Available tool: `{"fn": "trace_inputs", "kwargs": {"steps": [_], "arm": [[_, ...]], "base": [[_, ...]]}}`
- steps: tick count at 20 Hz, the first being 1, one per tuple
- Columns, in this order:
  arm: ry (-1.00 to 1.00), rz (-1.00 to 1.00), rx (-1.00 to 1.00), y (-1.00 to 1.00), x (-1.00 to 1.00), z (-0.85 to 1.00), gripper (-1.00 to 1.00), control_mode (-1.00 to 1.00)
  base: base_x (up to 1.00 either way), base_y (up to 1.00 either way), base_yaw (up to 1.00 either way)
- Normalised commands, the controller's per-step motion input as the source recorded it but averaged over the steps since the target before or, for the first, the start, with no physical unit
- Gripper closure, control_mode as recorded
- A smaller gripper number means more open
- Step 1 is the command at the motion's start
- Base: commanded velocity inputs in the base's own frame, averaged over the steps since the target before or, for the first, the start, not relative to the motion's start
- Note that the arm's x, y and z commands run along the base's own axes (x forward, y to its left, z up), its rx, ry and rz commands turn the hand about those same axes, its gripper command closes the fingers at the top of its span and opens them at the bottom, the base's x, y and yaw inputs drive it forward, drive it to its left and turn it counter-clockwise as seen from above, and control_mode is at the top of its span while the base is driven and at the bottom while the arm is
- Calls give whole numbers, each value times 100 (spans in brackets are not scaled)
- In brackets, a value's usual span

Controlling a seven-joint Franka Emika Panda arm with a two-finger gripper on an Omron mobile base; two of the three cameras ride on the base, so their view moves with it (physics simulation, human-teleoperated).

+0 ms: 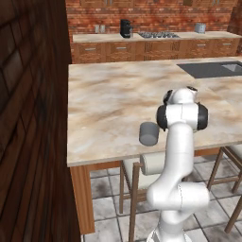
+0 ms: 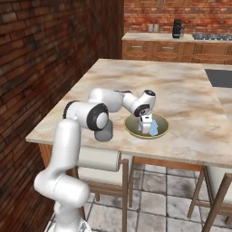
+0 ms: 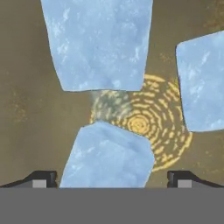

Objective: There are four ice cubes in the ice bowl. Place two ice cubes in each glass of water.

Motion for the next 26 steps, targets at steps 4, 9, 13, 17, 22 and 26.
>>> {"fn": "trace_inputs", "kwargs": {"steps": [4,9,13,17,22,26], "arm": [[-4,1,3,-16,40,-20,-100,-100],[-6,1,3,-15,33,-14,-100,-100],[-6,0,0,-2,9,-11,100,-100],[-11,0,4,0,-13,-4,100,-100],[-15,0,22,2,-79,41,100,-100],[-15,-3,15,56,-97,89,100,-100]], "base": [[0,0,0],[0,0,0],[0,0,0],[0,0,0],[0,0,0],[0,0,0]]}}
